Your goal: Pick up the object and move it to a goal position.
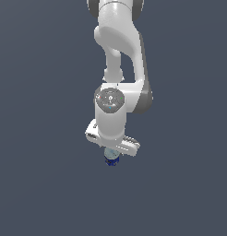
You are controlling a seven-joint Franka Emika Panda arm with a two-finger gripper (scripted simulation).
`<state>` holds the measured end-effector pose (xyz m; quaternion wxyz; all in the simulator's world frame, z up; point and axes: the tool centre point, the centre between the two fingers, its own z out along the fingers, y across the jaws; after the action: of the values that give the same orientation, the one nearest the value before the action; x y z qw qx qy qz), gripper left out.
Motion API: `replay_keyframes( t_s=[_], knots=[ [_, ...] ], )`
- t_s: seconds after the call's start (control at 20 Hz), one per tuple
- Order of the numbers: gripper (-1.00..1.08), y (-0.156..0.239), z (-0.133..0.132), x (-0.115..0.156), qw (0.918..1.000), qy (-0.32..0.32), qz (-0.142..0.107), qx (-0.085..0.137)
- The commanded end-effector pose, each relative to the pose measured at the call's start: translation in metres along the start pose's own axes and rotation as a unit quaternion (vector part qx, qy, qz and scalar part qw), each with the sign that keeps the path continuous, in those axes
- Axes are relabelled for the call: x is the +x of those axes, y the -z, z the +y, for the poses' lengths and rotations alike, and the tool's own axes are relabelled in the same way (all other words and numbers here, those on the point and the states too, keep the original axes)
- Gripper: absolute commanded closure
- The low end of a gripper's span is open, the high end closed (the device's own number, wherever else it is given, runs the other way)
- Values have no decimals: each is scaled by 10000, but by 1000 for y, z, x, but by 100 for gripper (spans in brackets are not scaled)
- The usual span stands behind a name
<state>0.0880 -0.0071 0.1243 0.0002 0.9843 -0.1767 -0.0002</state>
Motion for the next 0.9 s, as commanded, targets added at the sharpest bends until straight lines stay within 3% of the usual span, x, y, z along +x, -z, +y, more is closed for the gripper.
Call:
replay_keyframes(
  t_s=[0.0,0.5,0.85],
  knots=[
    [-92,-1,0,0,10000,0,1,0],
    [-92,-46,0,-1,10000,-18,2,2],
    [-92,-50,0,1,10000,-22,2,2]
  ],
)
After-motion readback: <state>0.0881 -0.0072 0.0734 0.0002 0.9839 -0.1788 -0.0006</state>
